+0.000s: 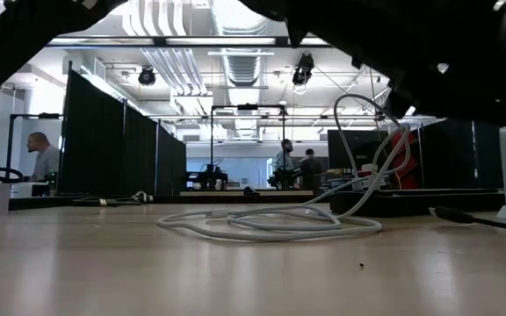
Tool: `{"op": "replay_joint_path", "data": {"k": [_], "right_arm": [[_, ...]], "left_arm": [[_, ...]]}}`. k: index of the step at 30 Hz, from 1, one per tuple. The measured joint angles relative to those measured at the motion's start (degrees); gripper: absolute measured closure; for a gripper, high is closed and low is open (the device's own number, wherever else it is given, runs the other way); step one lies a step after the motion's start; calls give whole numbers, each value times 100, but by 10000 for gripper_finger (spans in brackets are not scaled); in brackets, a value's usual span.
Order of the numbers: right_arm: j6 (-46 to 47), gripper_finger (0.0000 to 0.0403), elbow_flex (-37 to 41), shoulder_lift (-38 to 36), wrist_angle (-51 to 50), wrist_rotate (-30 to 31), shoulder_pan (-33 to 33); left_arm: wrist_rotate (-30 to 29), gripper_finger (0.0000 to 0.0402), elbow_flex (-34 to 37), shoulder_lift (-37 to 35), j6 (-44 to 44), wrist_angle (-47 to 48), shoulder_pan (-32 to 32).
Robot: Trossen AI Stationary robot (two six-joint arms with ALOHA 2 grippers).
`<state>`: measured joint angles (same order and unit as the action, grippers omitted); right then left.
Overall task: Plug in charger cables
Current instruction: Insert the white charger cable into the right white outlet extension
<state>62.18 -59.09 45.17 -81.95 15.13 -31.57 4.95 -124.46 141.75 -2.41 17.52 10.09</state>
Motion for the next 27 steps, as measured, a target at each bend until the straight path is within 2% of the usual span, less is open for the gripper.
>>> {"op": "replay_joint_path", "data": {"k": [5,11,19,27], "right_arm": [[27,303,7,0,-2,-1,0],[25,265,7,2,-2,-1,0],[-25,235,9,2,0,3,0],[-23,226,22,2,4,12,0]], "left_arm": [[-58,150,-461,0,-10,522,7],[-542,168,-1020,-7,-284,1759,8],[-991,203,-1008,-294,-276,3036,4],[-1180,242,-1015,-699,-265,3353,10]]}}
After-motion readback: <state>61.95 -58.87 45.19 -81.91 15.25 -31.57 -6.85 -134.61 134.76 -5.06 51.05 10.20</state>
